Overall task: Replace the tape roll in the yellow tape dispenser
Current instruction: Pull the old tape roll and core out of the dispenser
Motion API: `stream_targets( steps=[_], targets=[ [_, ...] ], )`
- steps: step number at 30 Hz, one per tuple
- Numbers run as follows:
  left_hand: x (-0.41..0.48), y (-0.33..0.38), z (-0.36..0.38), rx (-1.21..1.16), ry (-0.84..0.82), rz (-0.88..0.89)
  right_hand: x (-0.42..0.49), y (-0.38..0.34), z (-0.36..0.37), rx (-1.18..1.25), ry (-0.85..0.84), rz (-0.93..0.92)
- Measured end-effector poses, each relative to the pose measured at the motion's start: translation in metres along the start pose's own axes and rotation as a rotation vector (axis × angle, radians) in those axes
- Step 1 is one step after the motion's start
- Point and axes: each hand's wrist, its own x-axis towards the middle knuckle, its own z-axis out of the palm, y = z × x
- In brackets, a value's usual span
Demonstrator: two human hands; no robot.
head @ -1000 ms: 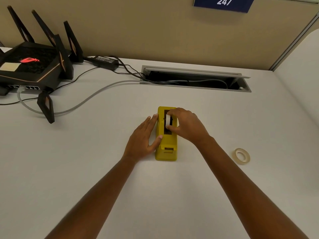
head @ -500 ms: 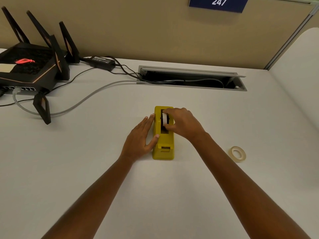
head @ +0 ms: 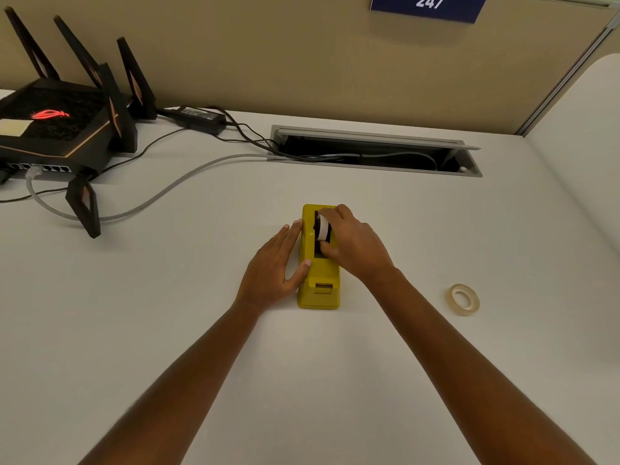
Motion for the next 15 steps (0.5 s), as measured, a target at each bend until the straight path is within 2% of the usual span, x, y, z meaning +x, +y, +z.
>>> stream_targets(
  steps=[15],
  targets=[
    [0.0003,-0.0001,0.0,-0.015,0.0,-0.014,-0.0025,-0.0075,0.0076,-0.134,0.007,-0.025]
  ],
)
